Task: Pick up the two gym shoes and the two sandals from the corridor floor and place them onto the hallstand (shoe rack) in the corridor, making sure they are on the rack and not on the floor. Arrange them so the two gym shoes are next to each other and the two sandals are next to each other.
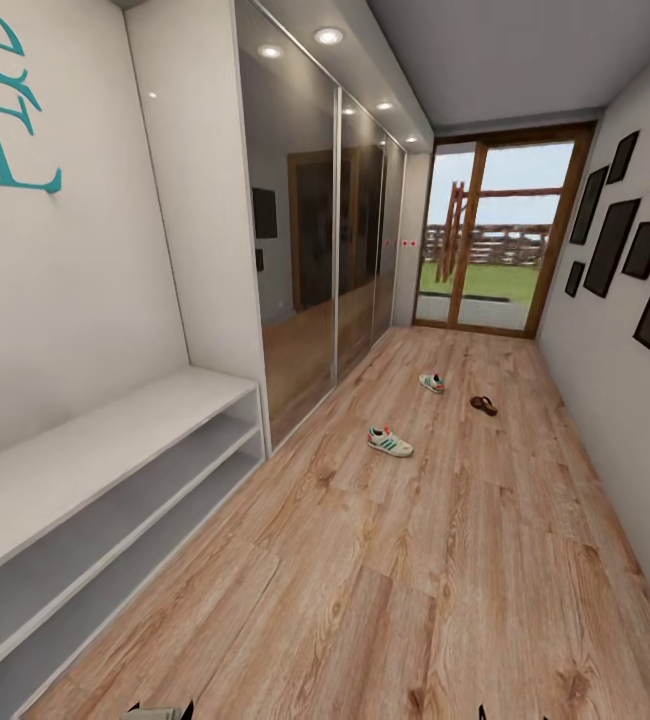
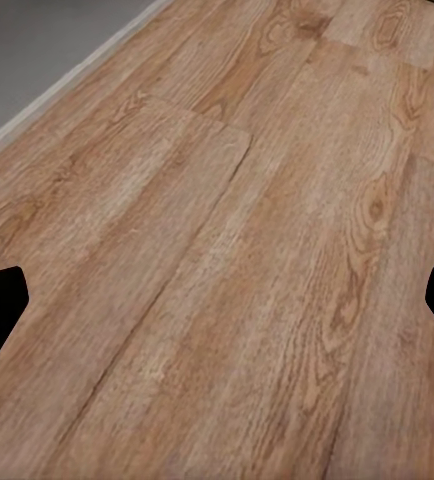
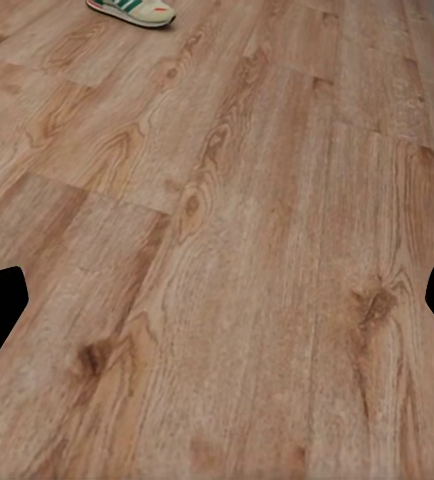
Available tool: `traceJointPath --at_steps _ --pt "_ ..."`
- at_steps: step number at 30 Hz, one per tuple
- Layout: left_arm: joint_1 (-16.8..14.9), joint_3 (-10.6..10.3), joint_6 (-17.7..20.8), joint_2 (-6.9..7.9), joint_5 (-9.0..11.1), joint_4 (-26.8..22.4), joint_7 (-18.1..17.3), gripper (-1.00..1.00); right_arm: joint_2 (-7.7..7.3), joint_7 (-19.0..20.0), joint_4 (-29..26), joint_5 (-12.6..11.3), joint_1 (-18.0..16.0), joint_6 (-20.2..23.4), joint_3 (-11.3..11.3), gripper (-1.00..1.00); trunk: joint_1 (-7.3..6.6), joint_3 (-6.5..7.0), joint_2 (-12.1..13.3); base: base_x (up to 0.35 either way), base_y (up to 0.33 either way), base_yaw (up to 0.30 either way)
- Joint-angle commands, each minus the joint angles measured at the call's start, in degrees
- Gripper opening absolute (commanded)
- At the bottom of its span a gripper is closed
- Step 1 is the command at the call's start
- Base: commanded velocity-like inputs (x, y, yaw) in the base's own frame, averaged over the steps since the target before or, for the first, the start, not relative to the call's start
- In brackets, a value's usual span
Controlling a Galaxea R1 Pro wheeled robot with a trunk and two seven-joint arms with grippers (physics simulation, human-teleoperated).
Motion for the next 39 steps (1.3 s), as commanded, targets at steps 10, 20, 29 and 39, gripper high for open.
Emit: traceJointPath --at_steps 10,20,29,39 --pt "0.0 0.5 0.0 -0.14 -0.2 0.2 -0.1 1.0 0.22 -0.1 0.0 -0.5 0.0 -0.1 0.5 1.0 2.2 -1.86 -4.1 0.0 0.0 0.0" --pt "0.0 0.4 0.1 -0.13 -0.4 0.2 0.2 1.0 0.24 -0.1 -0.2 -0.5 0.0 -0.1 0.5 1.0 4.39 -3.65 -8.1 0.0 0.0 0.0" --pt "0.0 0.3 0.1 0.01 -0.3 0.0 0.3 1.0 0.28 -0.2 -0.4 -0.5 0.0 -0.1 0.5 1.0 6.37 -5.27 -11.7 0.0 0.0 0.0" --pt "-0.1 0.4 0.3 0.36 -0.3 -0.1 0.3 1.0 0.27 -0.2 -0.4 -0.6 0.0 -0.1 0.4 1.0 8.57 -7.06 -15.7 0.0 0.0 0.0"
